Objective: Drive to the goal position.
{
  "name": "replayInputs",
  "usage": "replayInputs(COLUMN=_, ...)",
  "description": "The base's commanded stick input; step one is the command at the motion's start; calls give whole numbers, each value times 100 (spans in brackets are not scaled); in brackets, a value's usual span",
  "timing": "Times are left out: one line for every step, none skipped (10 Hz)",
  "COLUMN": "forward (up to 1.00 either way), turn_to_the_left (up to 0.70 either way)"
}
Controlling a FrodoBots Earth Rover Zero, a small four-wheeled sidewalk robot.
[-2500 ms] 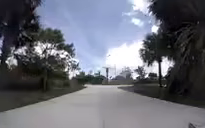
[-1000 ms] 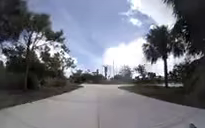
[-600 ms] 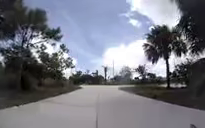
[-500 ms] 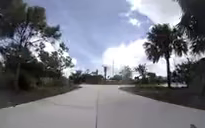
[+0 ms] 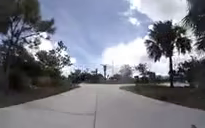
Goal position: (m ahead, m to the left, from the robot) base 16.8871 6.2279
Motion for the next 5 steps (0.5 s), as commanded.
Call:
replayInputs(forward=85, turn_to_the_left=0)
replayInputs(forward=85, turn_to_the_left=0)
replayInputs(forward=85, turn_to_the_left=0)
replayInputs(forward=85, turn_to_the_left=0)
replayInputs(forward=85, turn_to_the_left=0)
